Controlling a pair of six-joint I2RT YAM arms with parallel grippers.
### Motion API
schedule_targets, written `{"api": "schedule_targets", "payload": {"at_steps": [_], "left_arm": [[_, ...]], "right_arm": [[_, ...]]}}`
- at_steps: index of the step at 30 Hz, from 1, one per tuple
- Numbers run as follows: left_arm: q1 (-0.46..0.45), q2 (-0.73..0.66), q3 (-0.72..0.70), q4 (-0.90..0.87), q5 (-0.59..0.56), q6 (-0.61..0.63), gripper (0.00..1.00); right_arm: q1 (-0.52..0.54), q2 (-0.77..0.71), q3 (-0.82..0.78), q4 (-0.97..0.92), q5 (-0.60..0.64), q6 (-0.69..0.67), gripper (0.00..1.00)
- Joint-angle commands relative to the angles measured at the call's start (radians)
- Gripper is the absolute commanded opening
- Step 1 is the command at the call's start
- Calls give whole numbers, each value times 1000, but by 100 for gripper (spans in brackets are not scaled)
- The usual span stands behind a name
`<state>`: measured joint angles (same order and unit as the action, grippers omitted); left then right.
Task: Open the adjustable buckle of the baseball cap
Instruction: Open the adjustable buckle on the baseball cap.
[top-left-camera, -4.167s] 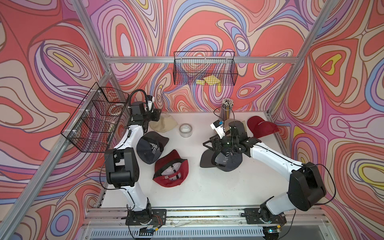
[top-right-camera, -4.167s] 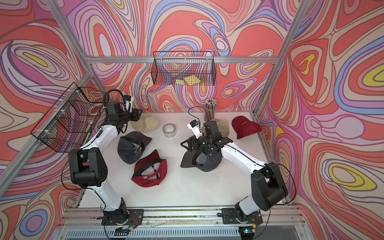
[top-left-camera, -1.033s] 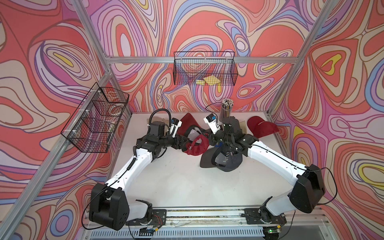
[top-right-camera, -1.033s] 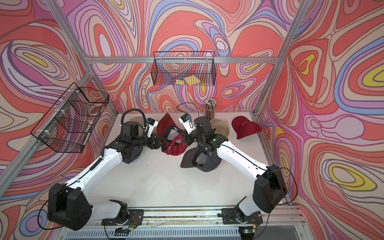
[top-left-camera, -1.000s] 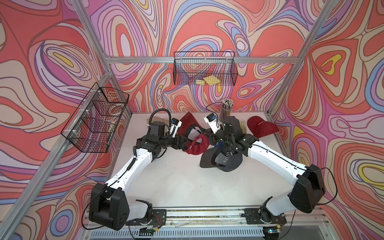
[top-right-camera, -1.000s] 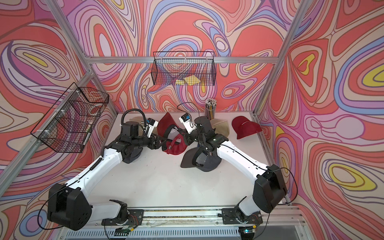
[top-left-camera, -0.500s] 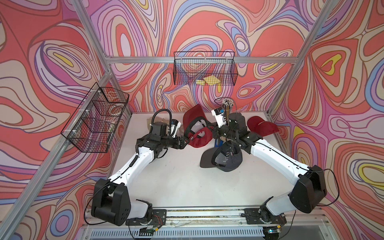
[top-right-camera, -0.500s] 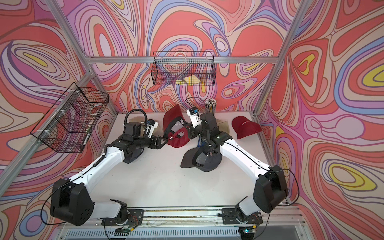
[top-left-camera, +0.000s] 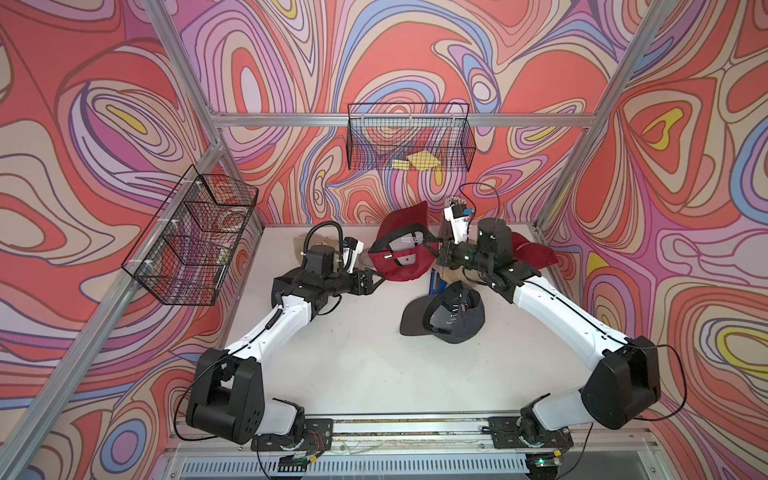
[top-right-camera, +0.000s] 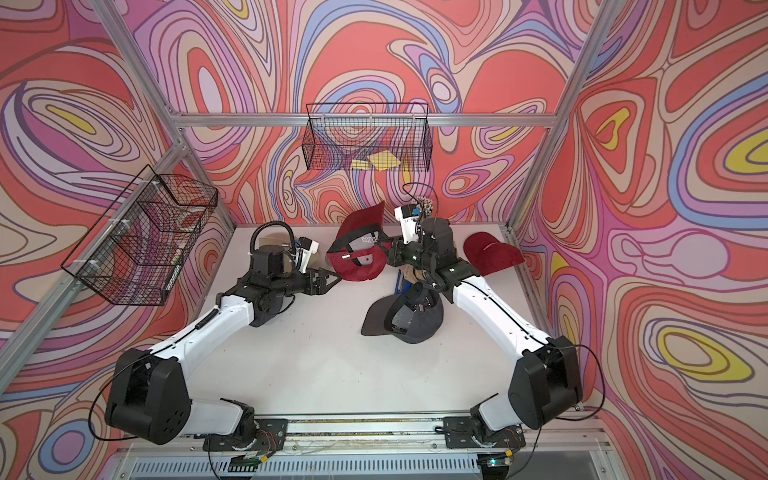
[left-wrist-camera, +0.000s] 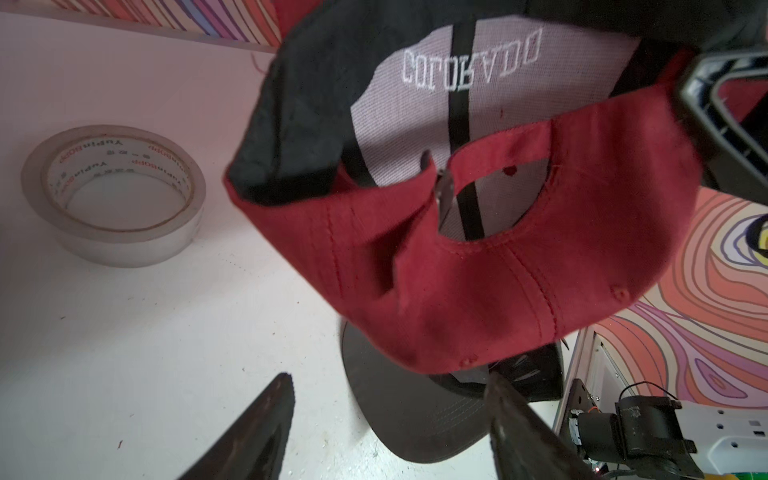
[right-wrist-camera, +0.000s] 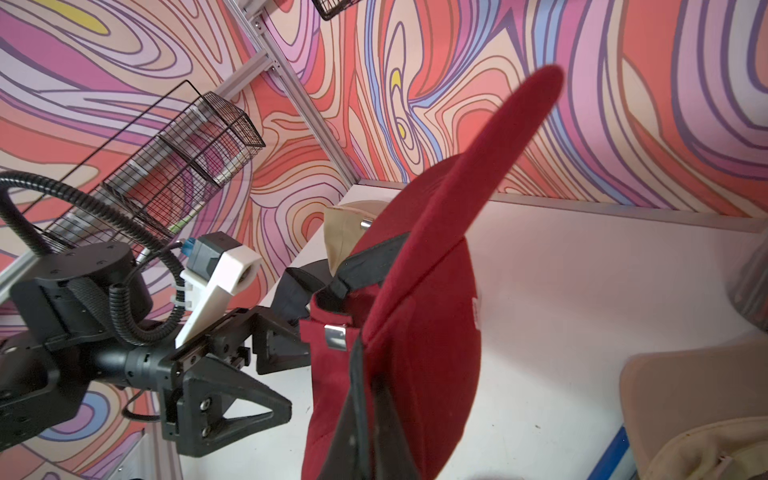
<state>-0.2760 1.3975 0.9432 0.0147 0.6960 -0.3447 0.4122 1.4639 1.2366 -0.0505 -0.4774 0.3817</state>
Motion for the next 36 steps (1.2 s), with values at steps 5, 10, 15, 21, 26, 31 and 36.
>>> {"api": "schedule_targets", "payload": {"at_steps": [5,10,15,21,26,31,36], "left_arm": [[-3,19,-38,234,101,-113,70],[2,33,-53,311,110,-179,70],[37,47,-84,416,113,-285,75],[76,72,-102,469,111,-375,76],[75,90,-82,412,125,-370,74],[74,104,-91,485,171,-401,53],[74,121,-99,577,203,-433,17]], "right_arm": [[-4,-33,-37,108,-88,97,0],[-6,-23,-81,209,-135,138,0],[-5,-17,-113,278,-170,126,0],[-6,-37,-144,320,-195,83,0],[-5,-45,-158,332,-209,62,0],[-5,-45,-179,360,-203,62,0],[-4,-18,-190,387,-190,81,0]]}}
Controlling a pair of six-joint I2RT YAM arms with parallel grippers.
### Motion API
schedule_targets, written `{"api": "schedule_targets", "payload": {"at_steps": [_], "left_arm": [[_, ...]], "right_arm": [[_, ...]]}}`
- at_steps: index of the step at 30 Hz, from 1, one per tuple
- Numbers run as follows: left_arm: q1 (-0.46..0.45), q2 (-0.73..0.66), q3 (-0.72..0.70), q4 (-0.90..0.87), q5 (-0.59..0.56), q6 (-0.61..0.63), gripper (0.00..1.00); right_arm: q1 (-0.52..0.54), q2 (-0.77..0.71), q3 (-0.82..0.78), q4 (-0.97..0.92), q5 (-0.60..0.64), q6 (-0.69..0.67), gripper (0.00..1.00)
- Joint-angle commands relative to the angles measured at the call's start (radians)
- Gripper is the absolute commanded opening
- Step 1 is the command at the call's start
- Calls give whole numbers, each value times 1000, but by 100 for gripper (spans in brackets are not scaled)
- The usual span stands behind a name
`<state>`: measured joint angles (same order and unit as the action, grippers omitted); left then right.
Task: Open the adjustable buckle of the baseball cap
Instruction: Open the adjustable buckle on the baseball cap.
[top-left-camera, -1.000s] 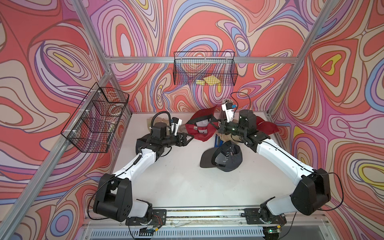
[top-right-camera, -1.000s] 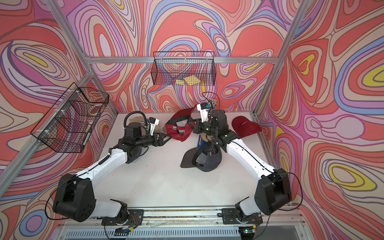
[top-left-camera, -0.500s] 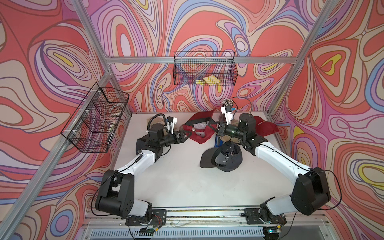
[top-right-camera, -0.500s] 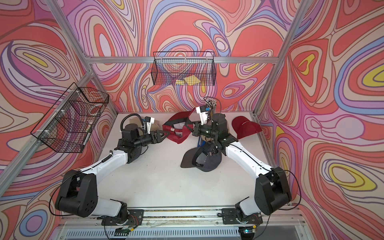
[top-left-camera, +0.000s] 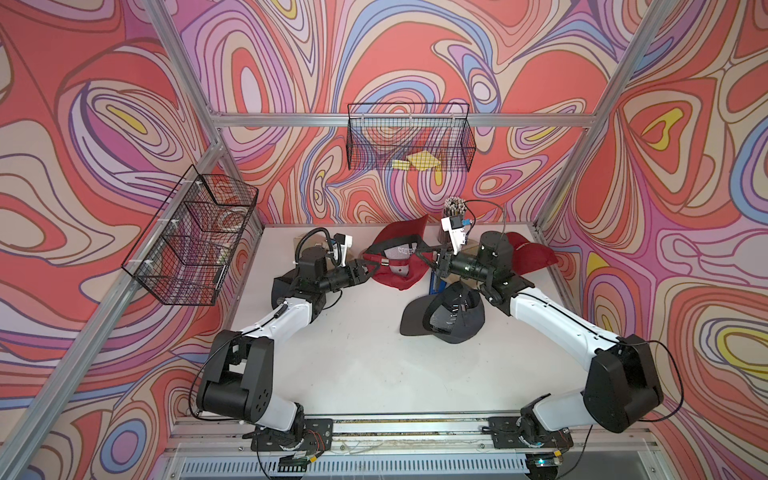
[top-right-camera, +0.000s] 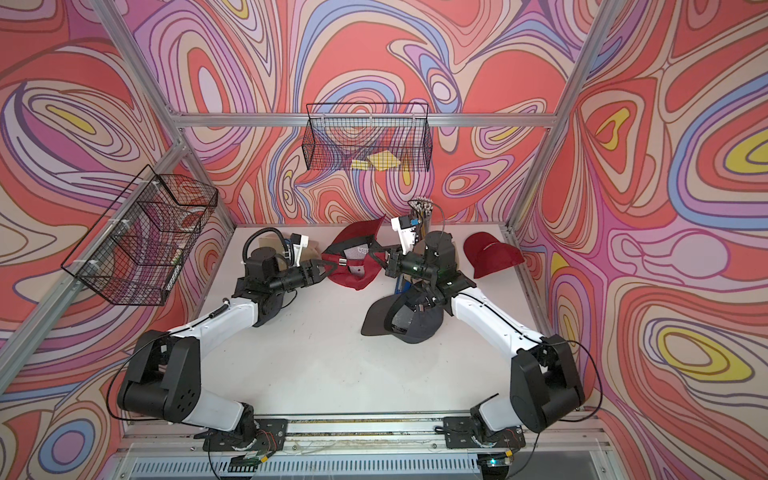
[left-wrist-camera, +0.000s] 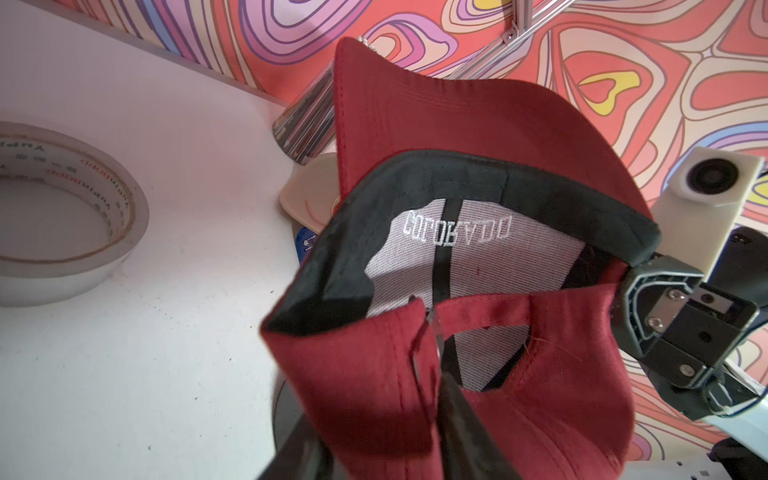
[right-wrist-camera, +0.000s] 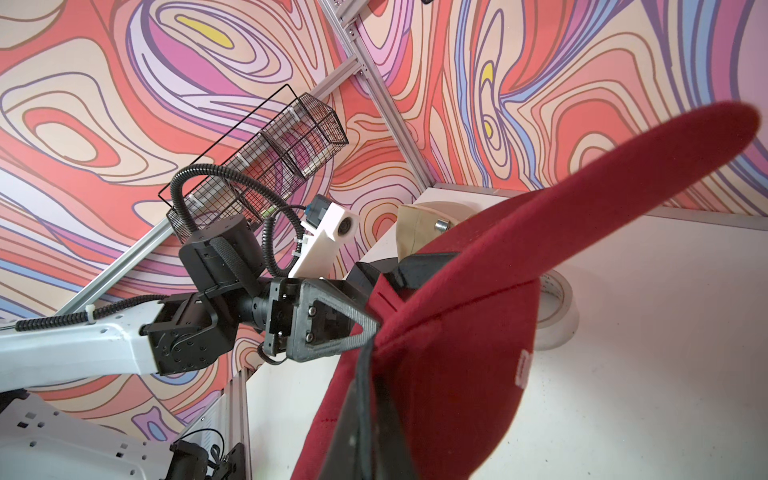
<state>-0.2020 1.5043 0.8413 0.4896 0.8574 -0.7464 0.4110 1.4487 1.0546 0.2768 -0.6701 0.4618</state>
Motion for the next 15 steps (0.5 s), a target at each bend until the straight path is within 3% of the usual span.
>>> {"api": "schedule_targets", "payload": {"at_steps": [1,3,7,9,12,15], "left_arm": [[0,13,6,108,48,-31,12],[0,18,19,118,60,-15,1],[2,49,114,59,90,65,0],[1,56,213,-162,61,211,0],[-2,67,338,-430,-3,408,0],[-4,90,437,-617,-47,557,0]], "right_arm": [[-4,1,-9,62,3,3,0],[-4,6,-13,60,10,4,0],[-4,19,-2,-8,93,-7,1],[-3,31,16,-70,147,-31,30],[-3,59,84,-221,250,-75,59],[-4,90,152,-371,331,-129,72]]}}
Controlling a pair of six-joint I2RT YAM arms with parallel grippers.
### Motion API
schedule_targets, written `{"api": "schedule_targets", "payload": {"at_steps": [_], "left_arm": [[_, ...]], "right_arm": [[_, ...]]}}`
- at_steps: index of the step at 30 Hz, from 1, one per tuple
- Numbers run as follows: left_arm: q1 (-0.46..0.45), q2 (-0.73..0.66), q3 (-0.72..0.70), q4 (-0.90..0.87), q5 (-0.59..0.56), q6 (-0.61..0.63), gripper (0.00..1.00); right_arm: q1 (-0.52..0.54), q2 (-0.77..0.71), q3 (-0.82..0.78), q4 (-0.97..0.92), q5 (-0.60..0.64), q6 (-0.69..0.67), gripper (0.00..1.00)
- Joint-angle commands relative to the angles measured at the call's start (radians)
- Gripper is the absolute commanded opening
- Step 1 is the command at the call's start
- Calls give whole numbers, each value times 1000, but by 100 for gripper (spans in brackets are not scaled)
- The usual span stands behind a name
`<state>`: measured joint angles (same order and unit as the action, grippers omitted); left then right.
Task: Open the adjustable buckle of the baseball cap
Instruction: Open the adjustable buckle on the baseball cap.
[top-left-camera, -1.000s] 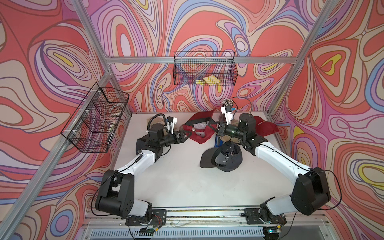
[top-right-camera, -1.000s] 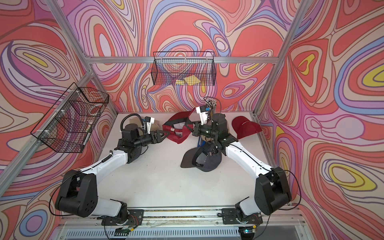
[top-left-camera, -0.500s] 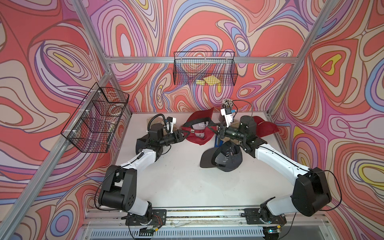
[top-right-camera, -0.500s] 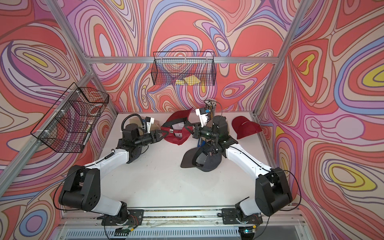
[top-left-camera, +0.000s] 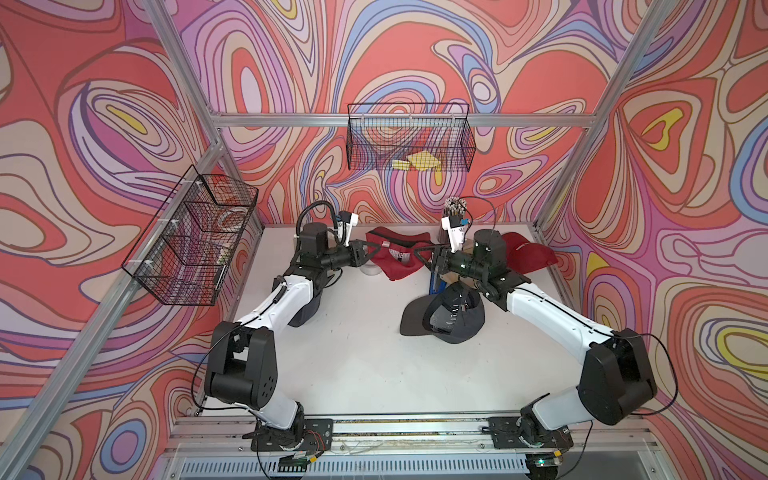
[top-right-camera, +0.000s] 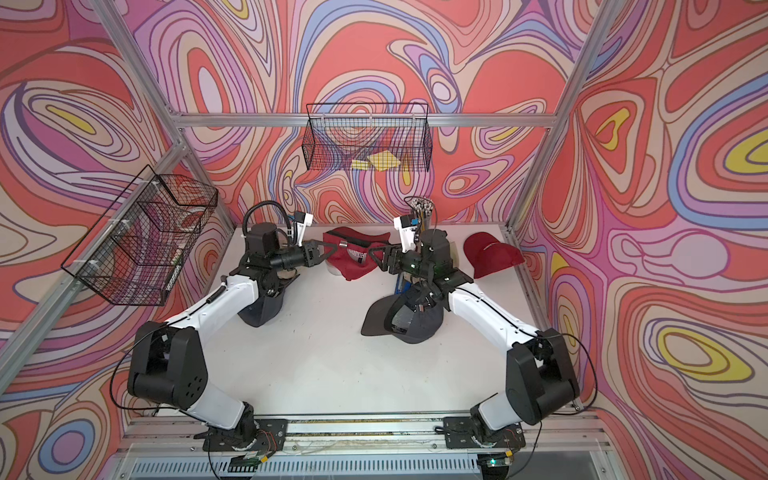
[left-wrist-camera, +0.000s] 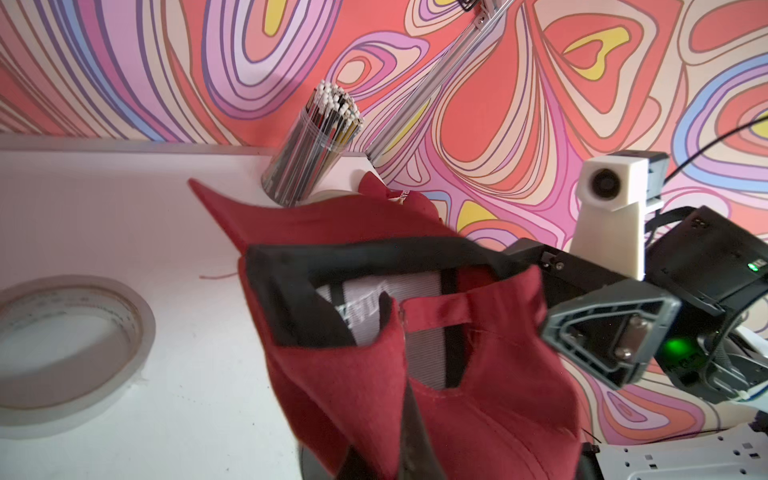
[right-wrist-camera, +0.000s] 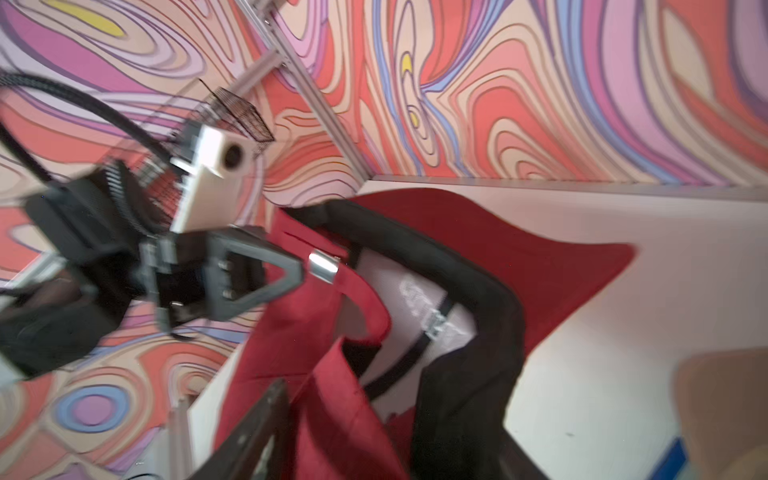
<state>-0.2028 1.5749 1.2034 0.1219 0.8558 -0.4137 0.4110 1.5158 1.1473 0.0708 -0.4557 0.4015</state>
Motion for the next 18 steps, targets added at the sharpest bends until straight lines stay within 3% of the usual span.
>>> {"api": "schedule_targets", "payload": {"at_steps": [1,6,10,14,18], "left_arm": [[-2,29,101,-291,-55,260,0],[-9,72,228,-512,-107,434,0],[-16,69,250,-569,-170,493,0],[-38,62,239,-577,-193,539,0],[-87,67,252,-648,-230,661,0]], "right_arm": [[-3,28,71,-196,135,-78,73],[-4,11,96,-290,185,-80,72],[-4,-14,121,-384,194,-83,72],[-4,-32,129,-383,120,-109,70],[-3,-34,155,-365,-29,-182,59]]}}
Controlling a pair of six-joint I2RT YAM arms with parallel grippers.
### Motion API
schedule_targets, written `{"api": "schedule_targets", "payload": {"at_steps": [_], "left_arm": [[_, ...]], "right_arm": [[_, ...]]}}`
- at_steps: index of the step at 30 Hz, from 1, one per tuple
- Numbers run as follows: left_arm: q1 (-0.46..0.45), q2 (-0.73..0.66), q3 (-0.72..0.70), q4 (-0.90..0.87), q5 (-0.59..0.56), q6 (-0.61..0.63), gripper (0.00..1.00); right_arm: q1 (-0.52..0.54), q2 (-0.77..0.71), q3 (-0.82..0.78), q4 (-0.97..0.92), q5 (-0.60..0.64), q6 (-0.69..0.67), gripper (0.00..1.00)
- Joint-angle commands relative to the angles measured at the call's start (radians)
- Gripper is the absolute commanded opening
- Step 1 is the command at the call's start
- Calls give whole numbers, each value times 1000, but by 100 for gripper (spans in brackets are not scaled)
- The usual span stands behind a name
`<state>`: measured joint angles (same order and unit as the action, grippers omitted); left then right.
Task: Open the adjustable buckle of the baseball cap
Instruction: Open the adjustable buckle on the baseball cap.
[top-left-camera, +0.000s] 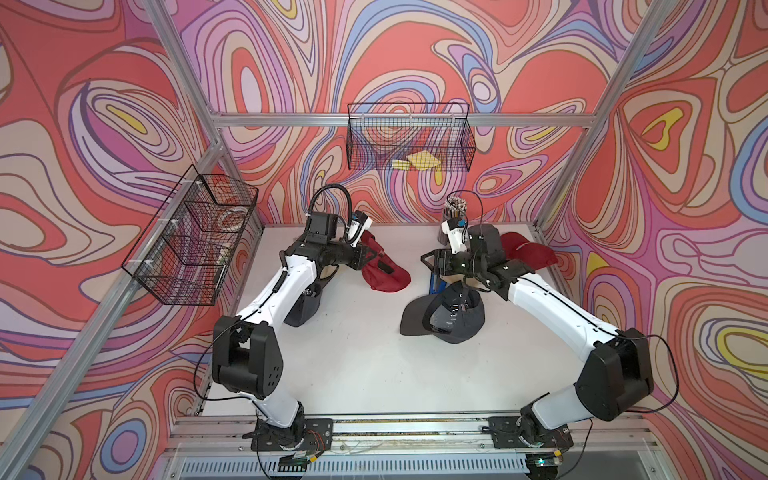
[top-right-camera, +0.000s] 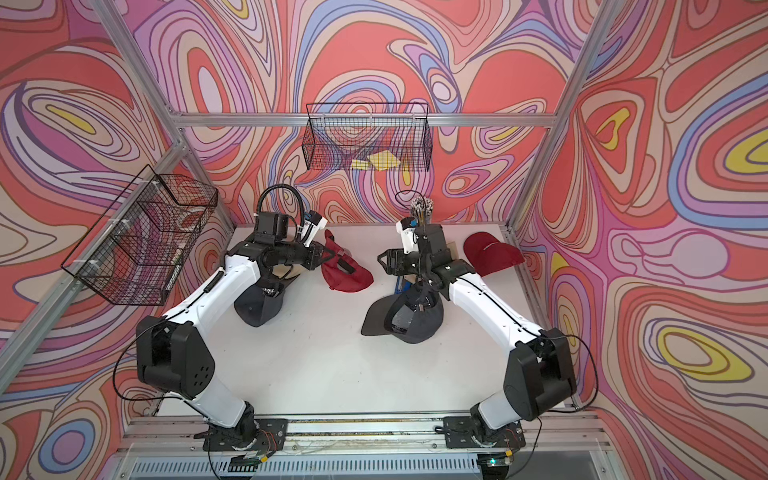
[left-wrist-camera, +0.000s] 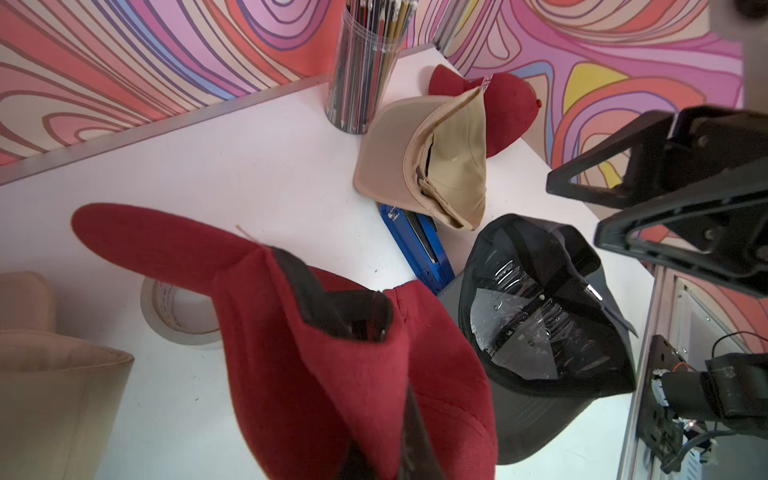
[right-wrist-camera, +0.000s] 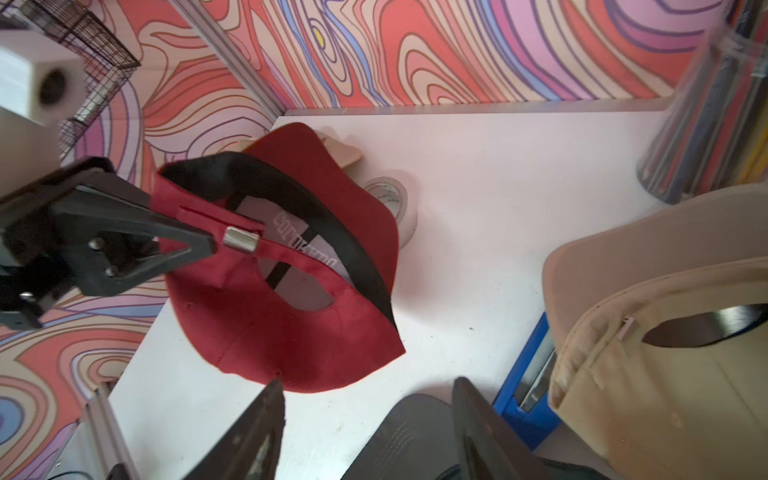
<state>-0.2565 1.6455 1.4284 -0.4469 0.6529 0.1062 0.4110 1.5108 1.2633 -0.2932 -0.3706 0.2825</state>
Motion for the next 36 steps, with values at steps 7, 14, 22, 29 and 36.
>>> {"api": "schedule_targets", "payload": {"at_steps": [7,14,22,29,36], "left_arm": [[-93,-12,20,-122,21,284,0],[-121,-15,16,-153,111,365,0],[-174,-45,6,-188,155,425,0],[-182,-44,18,-181,155,377,0],[-182,-57,9,-142,180,318,0]], "right_arm": [[-5,5,86,-6,-335,-225,52],[-3,46,101,-90,-443,-419,51],[-4,42,63,-36,-526,-456,39],[-4,48,65,-71,-555,-481,39],[-4,58,68,-75,-557,-482,39]]}}
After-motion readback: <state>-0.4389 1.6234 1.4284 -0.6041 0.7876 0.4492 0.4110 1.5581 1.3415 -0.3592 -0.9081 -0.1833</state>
